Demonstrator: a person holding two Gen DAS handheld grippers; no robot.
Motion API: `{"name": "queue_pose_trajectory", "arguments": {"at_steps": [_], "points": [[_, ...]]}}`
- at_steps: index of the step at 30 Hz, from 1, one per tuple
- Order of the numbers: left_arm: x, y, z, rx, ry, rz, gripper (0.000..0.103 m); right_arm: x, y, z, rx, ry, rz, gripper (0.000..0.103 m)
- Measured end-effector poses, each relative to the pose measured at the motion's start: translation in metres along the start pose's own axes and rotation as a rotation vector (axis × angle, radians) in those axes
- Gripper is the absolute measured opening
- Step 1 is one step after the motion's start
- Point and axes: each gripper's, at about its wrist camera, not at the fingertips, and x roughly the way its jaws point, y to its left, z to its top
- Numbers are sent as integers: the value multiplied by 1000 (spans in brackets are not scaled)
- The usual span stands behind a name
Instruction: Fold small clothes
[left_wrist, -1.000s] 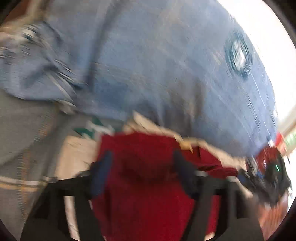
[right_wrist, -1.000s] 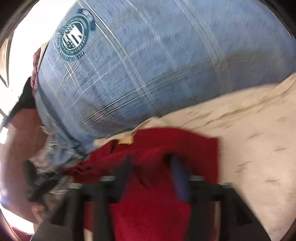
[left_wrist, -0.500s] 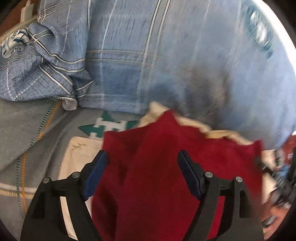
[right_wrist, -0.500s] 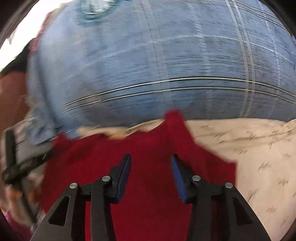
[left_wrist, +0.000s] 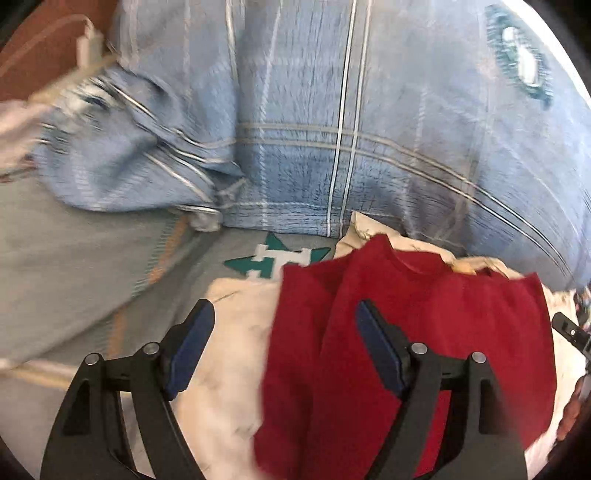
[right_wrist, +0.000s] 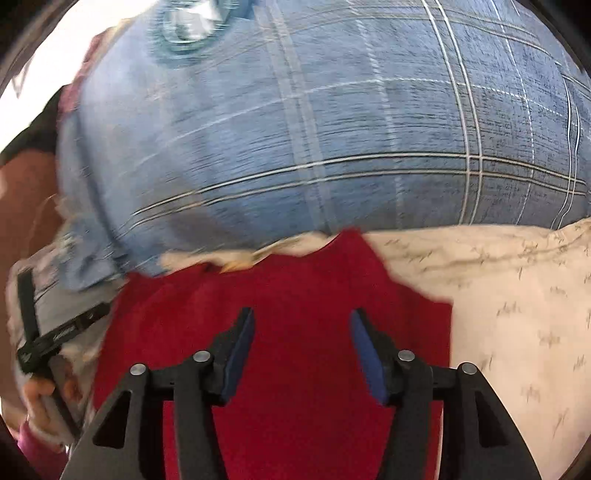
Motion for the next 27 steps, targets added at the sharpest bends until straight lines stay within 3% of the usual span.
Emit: {"name": "queue_pose_trajectory", "arguments": {"at_steps": [3,6,8,10,11,14,16,17,20,24,27], "points": [[-32,8,-23,39,-30,14,80,-6,11,-23,-60,28,2,60],[-50,11,-49,55,-45,30,80,16,17,-42,-74,97,-31,65],[-52,11,-58,47,-40,21,80,21,16,-49,-56,68,-28,74],[-49,13,-66,23,-28,-3,80,19,21,-53,-76,67,0,98],[-46,14,-68,13,-18,-15,80,22,27,-54,-104,81,0,102],[-39,14,-76,4,-3,-33,80,32,52,-60,-254,138,-118,103],[-34,15,-80,3,-7,-30,80,30,59,-59,-271,142,-137,102],[-33,16,-81,4,-6,-35,80,28,60,-57,-245,144,-135,100],[-30,18,-81,2,-2,-56,80,26,82,-46,-193,116,-65,75],[-28,19,-79,2,-2,-72,80,52,153,-31,-327,99,-38,43],[-28,22,-79,3,-1,-83,80,81,194,-19,-352,100,-3,38]]}}
